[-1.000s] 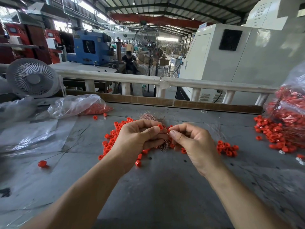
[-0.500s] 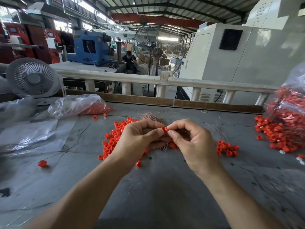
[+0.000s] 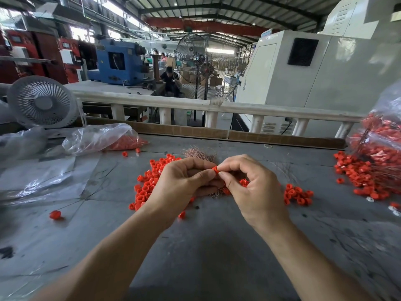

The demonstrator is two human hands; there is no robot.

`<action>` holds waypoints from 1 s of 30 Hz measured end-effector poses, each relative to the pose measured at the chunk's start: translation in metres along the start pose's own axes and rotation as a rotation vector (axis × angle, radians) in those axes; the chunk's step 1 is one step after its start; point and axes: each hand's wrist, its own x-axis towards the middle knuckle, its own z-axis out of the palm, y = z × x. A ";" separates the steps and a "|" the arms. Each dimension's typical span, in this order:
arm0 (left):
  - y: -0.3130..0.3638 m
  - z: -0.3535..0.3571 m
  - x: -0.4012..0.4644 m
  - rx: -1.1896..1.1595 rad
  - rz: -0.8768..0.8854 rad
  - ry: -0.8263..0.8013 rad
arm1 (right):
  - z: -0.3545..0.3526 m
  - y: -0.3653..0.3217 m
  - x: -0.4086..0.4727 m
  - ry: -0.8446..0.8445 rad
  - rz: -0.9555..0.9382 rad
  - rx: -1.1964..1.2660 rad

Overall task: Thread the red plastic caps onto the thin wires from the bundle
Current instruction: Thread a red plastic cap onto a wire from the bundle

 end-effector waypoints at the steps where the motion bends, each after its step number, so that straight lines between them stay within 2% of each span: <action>1: 0.000 0.000 0.000 -0.005 0.000 0.001 | 0.000 0.000 0.000 0.002 -0.001 0.001; 13: 0.000 0.000 -0.001 -0.028 -0.011 0.001 | 0.001 0.005 0.000 0.020 -0.076 -0.039; 19: -0.001 0.000 0.000 -0.005 0.010 0.012 | 0.005 0.004 -0.001 0.034 0.005 -0.009; 30: -0.004 -0.001 0.001 -0.022 -0.003 0.037 | 0.004 0.000 0.000 -0.031 -0.072 -0.132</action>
